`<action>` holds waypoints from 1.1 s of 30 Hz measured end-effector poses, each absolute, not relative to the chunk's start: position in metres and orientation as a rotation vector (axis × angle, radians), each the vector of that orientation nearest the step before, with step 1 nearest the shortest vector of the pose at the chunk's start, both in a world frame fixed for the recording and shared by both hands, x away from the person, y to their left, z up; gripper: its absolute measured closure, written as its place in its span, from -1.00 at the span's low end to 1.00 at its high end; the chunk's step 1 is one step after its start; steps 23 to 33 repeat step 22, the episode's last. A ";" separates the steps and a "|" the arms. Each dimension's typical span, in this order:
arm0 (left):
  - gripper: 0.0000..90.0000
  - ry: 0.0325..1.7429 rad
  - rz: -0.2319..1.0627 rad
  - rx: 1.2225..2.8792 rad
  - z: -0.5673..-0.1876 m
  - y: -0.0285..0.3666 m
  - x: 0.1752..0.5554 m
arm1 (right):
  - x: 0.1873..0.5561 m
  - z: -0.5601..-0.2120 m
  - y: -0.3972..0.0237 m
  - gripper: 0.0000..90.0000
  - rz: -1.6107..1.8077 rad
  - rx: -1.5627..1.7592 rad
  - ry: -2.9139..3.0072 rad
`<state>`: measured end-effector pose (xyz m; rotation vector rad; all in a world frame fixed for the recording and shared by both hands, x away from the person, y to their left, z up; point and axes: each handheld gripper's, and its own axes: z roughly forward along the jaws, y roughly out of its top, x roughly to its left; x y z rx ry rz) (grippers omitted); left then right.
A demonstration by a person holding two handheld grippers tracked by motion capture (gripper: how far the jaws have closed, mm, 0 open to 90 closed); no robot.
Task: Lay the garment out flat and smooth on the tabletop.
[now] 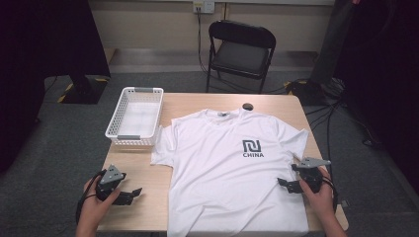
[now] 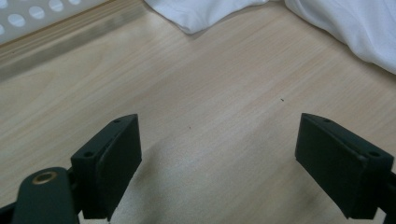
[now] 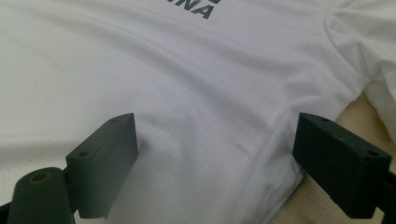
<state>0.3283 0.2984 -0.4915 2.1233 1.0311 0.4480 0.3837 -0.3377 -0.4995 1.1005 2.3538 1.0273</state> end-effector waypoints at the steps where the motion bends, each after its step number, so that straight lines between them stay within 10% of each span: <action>1: -0.68 1.028 0.449 2.130 -0.492 0.299 0.328 | 0.384 -0.499 -0.338 -0.71 1.027 1.101 2.354; 33: -0.71 1.036 0.427 2.156 -0.498 0.300 0.329 | 0.384 -0.499 -0.338 -0.71 1.027 1.101 2.354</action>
